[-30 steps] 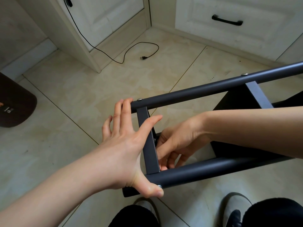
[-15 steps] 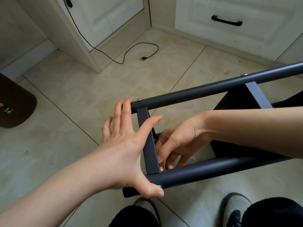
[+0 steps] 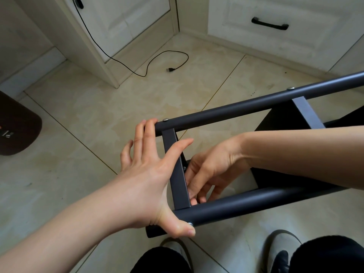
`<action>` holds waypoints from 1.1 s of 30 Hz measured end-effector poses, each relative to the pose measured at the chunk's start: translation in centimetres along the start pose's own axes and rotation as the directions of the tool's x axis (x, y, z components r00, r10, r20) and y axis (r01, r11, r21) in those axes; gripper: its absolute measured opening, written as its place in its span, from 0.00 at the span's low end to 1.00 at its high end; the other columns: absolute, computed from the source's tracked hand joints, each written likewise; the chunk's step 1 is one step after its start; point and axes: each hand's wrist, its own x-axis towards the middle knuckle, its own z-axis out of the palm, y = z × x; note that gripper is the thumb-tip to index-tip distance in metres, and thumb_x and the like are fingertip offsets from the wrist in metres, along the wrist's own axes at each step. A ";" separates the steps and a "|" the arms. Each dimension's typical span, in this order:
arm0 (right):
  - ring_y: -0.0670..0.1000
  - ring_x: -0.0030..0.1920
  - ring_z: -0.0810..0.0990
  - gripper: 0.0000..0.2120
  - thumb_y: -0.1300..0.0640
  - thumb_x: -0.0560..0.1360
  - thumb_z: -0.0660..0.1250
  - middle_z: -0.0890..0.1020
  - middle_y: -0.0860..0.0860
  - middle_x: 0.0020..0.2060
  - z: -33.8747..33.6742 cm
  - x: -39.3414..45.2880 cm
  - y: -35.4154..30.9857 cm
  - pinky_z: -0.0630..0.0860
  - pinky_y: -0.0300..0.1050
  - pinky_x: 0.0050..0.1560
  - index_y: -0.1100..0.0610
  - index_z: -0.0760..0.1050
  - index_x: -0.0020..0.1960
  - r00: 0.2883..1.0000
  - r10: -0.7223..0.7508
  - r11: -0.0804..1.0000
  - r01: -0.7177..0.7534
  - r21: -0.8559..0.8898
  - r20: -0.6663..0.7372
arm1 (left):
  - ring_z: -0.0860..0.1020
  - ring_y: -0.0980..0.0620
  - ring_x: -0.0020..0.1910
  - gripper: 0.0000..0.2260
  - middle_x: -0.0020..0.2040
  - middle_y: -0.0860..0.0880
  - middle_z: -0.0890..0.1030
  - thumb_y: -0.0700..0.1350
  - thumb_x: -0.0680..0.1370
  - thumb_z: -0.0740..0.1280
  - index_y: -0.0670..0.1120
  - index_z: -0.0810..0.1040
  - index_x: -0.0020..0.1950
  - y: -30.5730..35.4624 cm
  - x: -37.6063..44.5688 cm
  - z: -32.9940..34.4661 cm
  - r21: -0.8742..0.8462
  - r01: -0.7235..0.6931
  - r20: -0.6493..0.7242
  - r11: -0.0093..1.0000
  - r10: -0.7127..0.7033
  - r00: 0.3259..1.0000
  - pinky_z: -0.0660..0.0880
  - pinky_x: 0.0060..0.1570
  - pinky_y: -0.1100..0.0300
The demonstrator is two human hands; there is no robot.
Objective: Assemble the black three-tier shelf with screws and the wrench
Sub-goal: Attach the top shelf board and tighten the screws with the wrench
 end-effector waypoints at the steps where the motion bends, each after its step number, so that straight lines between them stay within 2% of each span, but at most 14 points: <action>1: 0.47 0.39 0.77 0.08 0.61 0.79 0.64 0.82 0.50 0.38 0.1 0.1 0.0 0.73 0.46 0.52 0.57 0.80 0.43 1.000 0.013 1.000 -0.013 -0.008 -0.005 | 0.15 0.49 0.67 0.62 0.69 0.48 0.19 0.75 0.39 0.59 0.72 0.31 0.68 0.0 0.0 0.0 0.003 0.000 0.003 1.000 0.000 1.000 0.32 0.73 0.44; 5: 0.47 0.40 0.77 0.10 0.56 0.80 0.64 0.82 0.50 0.38 -0.1 0.0 0.0 0.73 0.45 0.51 0.56 0.80 0.43 0.999 0.035 0.999 -0.036 -0.031 -0.027 | 0.16 0.47 0.68 0.62 0.70 0.46 0.20 0.75 0.39 0.58 0.71 0.30 0.68 0.1 0.0 -0.1 0.009 0.006 0.007 1.000 -0.006 1.000 0.34 0.74 0.43; 8: 0.47 0.40 0.77 0.08 0.59 0.79 0.65 0.83 0.50 0.40 -0.2 -0.2 -0.2 0.73 0.47 0.54 0.55 0.82 0.44 1.000 -0.011 1.000 0.011 -0.017 -0.018 | 0.15 0.49 0.67 0.62 0.70 0.47 0.19 0.75 0.39 0.58 0.71 0.31 0.68 0.1 0.0 -0.1 0.007 0.004 0.014 1.000 -0.004 1.000 0.33 0.73 0.43; 11: 0.47 0.39 0.77 0.11 0.62 0.79 0.65 0.82 0.50 0.38 0.0 0.1 -0.2 0.74 0.46 0.53 0.55 0.82 0.41 0.999 -0.031 0.999 0.031 -0.013 -0.025 | 0.16 0.48 0.68 0.62 0.70 0.47 0.20 0.75 0.39 0.58 0.72 0.31 0.68 0.1 0.0 -0.1 0.007 0.000 0.001 1.000 0.000 1.000 0.34 0.74 0.44; 14: 0.47 0.38 0.77 0.12 0.58 0.80 0.64 0.81 0.49 0.34 0.3 0.5 -0.2 0.74 0.45 0.51 0.56 0.81 0.40 0.998 -0.008 0.996 0.002 -0.086 -0.065 | 0.19 0.46 0.72 0.61 0.72 0.46 0.23 0.75 0.39 0.58 0.71 0.31 0.68 0.2 0.0 -0.1 0.010 -0.002 -0.010 1.000 0.002 1.000 0.38 0.77 0.41; 17: 0.47 0.38 0.77 0.12 0.55 0.81 0.63 0.82 0.50 0.35 0.1 0.0 -0.4 0.75 0.43 0.49 0.57 0.81 0.42 0.997 -0.019 0.991 0.009 -0.132 -0.080 | 0.20 0.47 0.72 0.61 0.72 0.46 0.23 0.75 0.39 0.58 0.71 0.32 0.67 0.2 -0.1 -0.1 0.005 -0.003 -0.012 1.000 0.003 1.000 0.37 0.77 0.41; 21: 0.47 0.39 0.78 0.09 0.60 0.80 0.64 0.83 0.51 0.42 -0.1 -0.6 -0.6 0.76 0.43 0.50 0.54 0.82 0.44 0.998 -0.062 0.994 0.058 -0.094 -0.032 | 0.17 0.49 0.69 0.61 0.71 0.46 0.21 0.75 0.39 0.58 0.72 0.32 0.68 0.1 -0.1 0.0 0.005 -0.002 -0.009 1.000 0.002 1.000 0.36 0.75 0.43; 24: 0.47 0.40 0.78 0.13 0.64 0.79 0.65 0.82 0.52 0.42 0.0 -0.3 -0.3 0.75 0.46 0.52 0.52 0.83 0.40 0.997 -0.080 0.995 0.079 -0.063 -0.006 | 0.18 0.48 0.70 0.61 0.72 0.45 0.23 0.75 0.39 0.58 0.72 0.32 0.68 0.1 -0.1 0.0 0.006 -0.001 -0.017 1.000 0.001 1.000 0.37 0.76 0.42; 27: 0.48 0.40 0.77 0.15 0.63 0.78 0.65 0.82 0.51 0.40 0.0 -0.2 -0.3 0.74 0.47 0.54 0.51 0.84 0.38 0.998 -0.067 0.996 0.066 -0.064 -0.011 | 0.18 0.48 0.71 0.62 0.72 0.46 0.23 0.75 0.39 0.58 0.71 0.32 0.68 0.1 -0.1 -0.1 0.004 -0.003 -0.016 1.000 0.003 1.000 0.37 0.76 0.42; 33: 0.48 0.39 0.77 0.10 0.61 0.79 0.64 0.81 0.50 0.37 0.2 -0.2 -0.3 0.74 0.45 0.52 0.56 0.81 0.42 0.999 -0.030 0.997 0.028 -0.069 -0.028 | 0.19 0.47 0.71 0.61 0.72 0.46 0.23 0.75 0.39 0.58 0.72 0.32 0.68 0.1 -0.1 0.0 0.003 -0.002 -0.017 1.000 0.002 1.000 0.37 0.76 0.41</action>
